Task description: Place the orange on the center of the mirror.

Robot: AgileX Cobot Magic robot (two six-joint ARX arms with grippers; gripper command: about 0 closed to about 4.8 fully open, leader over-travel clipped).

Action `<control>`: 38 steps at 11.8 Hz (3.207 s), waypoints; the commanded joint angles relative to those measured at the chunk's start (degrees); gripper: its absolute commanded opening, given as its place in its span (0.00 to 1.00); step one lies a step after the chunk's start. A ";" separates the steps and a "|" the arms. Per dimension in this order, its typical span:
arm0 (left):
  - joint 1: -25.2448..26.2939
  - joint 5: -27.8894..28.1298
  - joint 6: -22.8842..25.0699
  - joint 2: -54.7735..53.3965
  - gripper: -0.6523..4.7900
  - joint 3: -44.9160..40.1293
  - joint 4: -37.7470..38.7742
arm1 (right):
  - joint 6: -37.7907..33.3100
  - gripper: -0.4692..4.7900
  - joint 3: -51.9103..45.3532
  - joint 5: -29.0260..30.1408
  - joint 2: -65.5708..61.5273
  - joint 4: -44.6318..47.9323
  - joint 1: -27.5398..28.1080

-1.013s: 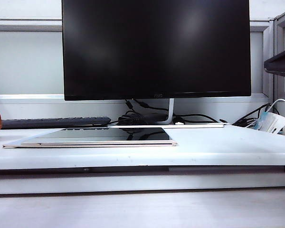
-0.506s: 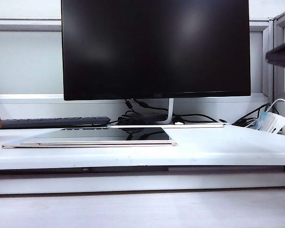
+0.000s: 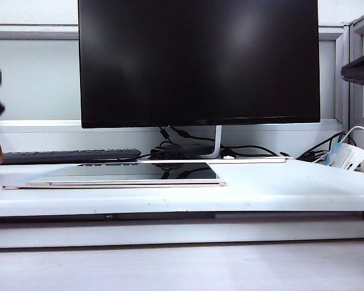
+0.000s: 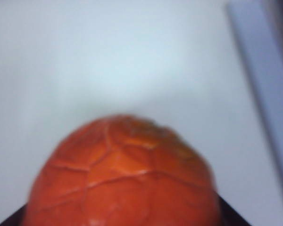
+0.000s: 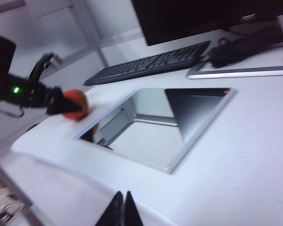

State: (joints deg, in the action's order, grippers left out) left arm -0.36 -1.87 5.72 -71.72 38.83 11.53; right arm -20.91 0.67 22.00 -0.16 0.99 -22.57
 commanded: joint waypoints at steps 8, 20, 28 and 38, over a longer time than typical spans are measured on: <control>0.07 0.35 -0.22 -0.90 1.00 0.35 -2.19 | 0.20 0.09 -0.39 -3.04 0.02 1.14 0.02; 0.00 -11.63 -6.47 0.17 0.77 0.50 -6.49 | 0.20 0.09 -0.39 -4.55 0.02 2.67 0.02; -11.89 -34.16 -9.25 1.62 0.76 0.50 -27.30 | 0.17 0.09 -0.39 -4.52 0.02 2.71 0.02; -27.54 -7.21 -10.67 -19.76 0.76 0.57 -40.76 | 0.17 0.09 -0.39 -4.31 0.02 3.30 0.02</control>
State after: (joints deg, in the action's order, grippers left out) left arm -27.79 -7.92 -4.78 -91.26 39.22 -28.47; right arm -20.91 0.67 17.65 -0.16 3.18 -22.55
